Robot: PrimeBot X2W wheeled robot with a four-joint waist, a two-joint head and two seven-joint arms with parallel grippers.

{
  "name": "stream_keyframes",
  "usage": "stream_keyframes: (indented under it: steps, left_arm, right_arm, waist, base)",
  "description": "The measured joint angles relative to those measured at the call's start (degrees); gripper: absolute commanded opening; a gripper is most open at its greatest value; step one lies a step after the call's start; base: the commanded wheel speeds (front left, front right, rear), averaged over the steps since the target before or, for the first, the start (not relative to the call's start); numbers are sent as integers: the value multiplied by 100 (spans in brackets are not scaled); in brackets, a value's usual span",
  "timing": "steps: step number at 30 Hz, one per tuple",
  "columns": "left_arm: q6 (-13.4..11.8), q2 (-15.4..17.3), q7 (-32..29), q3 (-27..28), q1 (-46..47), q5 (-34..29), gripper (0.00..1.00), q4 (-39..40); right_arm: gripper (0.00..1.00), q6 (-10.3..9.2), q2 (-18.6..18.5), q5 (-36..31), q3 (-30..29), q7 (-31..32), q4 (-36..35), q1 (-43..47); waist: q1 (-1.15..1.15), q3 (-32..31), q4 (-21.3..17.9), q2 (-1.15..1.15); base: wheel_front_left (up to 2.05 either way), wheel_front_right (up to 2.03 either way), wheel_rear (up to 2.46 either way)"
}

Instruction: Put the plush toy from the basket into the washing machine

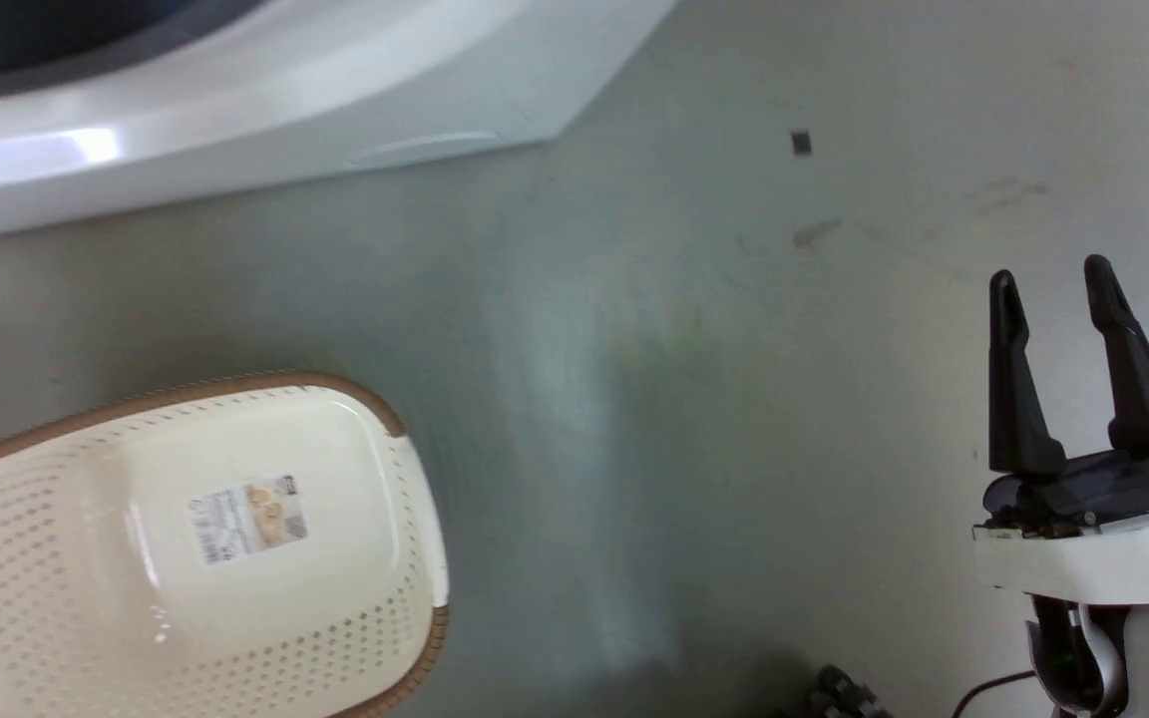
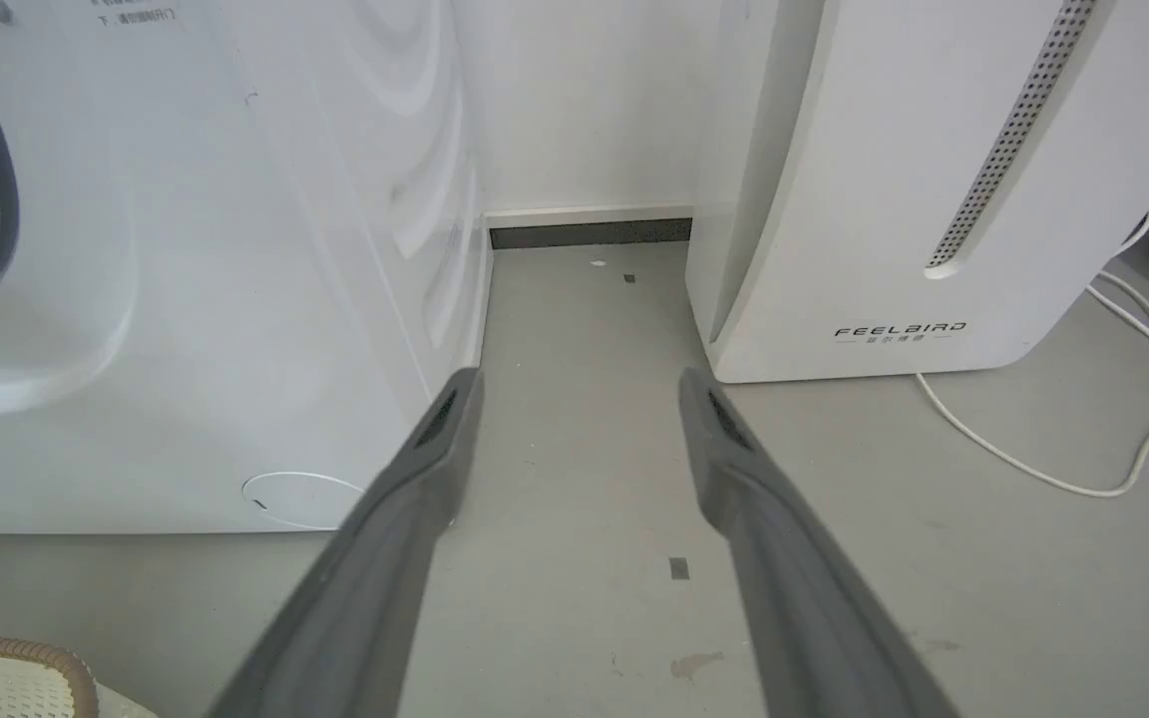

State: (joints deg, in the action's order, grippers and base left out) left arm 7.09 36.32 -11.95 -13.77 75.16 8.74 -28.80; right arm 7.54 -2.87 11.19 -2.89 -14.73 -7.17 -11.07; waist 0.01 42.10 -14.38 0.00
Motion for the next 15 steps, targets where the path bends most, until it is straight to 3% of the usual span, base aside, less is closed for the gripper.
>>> stream_keyframes:
  steps: [6, 15]
  left_arm:
    - [15, 282, -590, -654, 941, 41, 0, -675]
    - [22, 564, -1384, -1851, 1346, 976, 0, -1252]
  right_arm:
    - [100, 0, 0, 101, 153, -1, -48, -63]
    - [100, 0, -1, 145, 246, 0, -74, -61]
  waist:
    - [0, 407, -333, 0]
    - [0, 704, -526, 0]
  base:
    - [0, 0, 0]
    - [0, 0, 0]
